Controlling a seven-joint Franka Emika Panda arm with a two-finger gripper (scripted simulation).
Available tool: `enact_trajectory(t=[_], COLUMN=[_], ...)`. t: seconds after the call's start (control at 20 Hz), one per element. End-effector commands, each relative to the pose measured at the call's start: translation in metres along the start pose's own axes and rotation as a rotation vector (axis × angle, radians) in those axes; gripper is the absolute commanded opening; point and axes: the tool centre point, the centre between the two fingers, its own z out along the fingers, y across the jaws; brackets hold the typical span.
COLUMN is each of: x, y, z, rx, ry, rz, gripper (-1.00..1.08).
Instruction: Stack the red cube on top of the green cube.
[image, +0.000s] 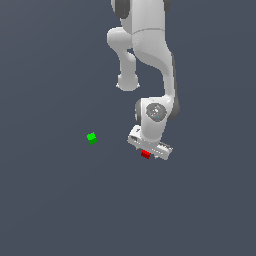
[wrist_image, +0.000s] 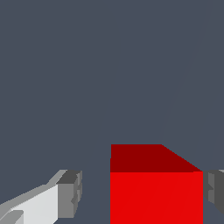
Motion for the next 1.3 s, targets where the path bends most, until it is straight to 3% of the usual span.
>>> enact_trajectory(t=[0.0, 0.7, 1.25], x=[0.001, 0.0, -0.001], y=[-0.001, -0.001, 0.0], z=[0.001, -0.004, -0.066], rx=[0.001, 0.001, 0.001], ry=[0.001, 0.001, 0.001], rz=[0.0, -0.001, 0.0], gripper=[-1.0, -1.0, -1.0])
